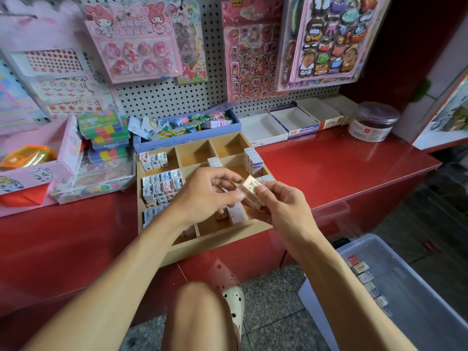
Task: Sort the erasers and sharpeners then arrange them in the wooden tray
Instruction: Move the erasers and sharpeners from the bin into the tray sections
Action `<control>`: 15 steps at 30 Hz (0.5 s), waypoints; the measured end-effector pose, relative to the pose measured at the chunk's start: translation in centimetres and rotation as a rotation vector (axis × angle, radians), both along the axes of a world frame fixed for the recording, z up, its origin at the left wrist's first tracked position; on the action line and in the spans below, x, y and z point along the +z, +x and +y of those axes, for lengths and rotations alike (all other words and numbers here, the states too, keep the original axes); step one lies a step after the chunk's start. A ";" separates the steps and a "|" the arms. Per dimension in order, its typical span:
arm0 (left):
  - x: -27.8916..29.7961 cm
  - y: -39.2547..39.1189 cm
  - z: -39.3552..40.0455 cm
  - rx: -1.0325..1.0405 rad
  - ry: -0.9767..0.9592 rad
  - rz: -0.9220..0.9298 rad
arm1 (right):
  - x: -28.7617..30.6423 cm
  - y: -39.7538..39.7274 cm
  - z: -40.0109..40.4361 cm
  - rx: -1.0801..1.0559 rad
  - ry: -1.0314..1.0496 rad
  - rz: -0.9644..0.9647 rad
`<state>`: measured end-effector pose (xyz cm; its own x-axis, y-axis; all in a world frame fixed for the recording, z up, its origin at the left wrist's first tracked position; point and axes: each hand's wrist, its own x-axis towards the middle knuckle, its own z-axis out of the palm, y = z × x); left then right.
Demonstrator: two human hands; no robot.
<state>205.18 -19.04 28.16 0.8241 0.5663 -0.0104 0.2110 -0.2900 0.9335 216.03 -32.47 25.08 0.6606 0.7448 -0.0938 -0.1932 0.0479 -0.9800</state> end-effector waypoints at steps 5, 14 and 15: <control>0.2 0.2 0.8 -0.047 -0.023 0.005 | 0.2 0.2 1.1 0.046 -0.024 -0.079; 0.0 0.4 7.0 0.062 0.329 0.211 | 0.2 3.0 1.8 -0.166 -0.031 -0.098; -0.3 0.7 7.2 0.057 0.388 0.246 | 0.0 3.1 1.9 -0.167 -0.035 -0.102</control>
